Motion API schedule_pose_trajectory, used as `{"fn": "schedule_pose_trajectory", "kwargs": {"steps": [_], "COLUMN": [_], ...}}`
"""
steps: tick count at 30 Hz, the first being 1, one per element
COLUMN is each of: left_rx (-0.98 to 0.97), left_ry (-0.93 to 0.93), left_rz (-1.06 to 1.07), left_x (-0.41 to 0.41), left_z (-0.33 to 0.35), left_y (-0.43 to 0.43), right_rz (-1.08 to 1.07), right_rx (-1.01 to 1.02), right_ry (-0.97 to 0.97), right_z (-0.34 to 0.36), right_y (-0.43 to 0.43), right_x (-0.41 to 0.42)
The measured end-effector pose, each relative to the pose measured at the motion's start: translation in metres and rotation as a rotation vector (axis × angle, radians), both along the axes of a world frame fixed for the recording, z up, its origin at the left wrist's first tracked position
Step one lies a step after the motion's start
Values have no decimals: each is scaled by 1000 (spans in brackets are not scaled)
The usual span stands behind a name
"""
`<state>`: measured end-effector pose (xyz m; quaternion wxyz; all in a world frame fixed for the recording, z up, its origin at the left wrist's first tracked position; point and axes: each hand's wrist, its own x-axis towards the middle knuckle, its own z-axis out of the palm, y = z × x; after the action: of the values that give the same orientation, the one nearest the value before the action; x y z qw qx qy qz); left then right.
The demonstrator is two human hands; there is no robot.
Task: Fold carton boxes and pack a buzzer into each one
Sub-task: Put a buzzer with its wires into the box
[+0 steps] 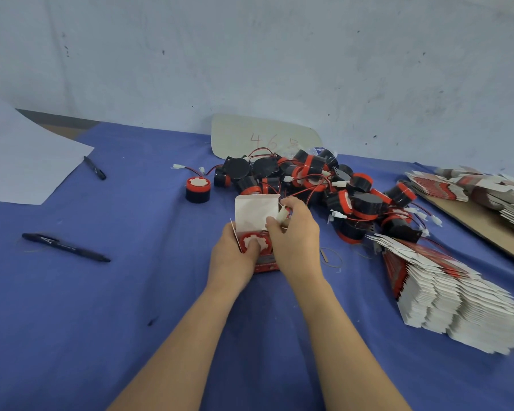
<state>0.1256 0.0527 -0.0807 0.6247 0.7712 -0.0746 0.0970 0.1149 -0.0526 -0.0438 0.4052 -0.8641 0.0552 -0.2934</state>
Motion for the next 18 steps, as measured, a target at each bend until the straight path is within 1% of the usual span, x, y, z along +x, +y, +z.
{"fn": "schedule_pose_trajectory", "kwargs": {"steps": [5,10,16,18], "left_rx": [33,27,18,12], "left_ry": [6,9,5,3], "left_rz": [19,15,8,3], "left_x": [1,1,1,1], "left_z": [0,-1,-1,-1], "left_y": [-1,-1,-1,-1], "right_rz": [18,17,55,38], "right_rx": [-94,-166,-359,-429], "right_ry": [88,128,167,174], "right_z": [-2,2,-2,-3], "right_y": [-9,-14,-19,-20], "right_x": [3,1,-1,0]}}
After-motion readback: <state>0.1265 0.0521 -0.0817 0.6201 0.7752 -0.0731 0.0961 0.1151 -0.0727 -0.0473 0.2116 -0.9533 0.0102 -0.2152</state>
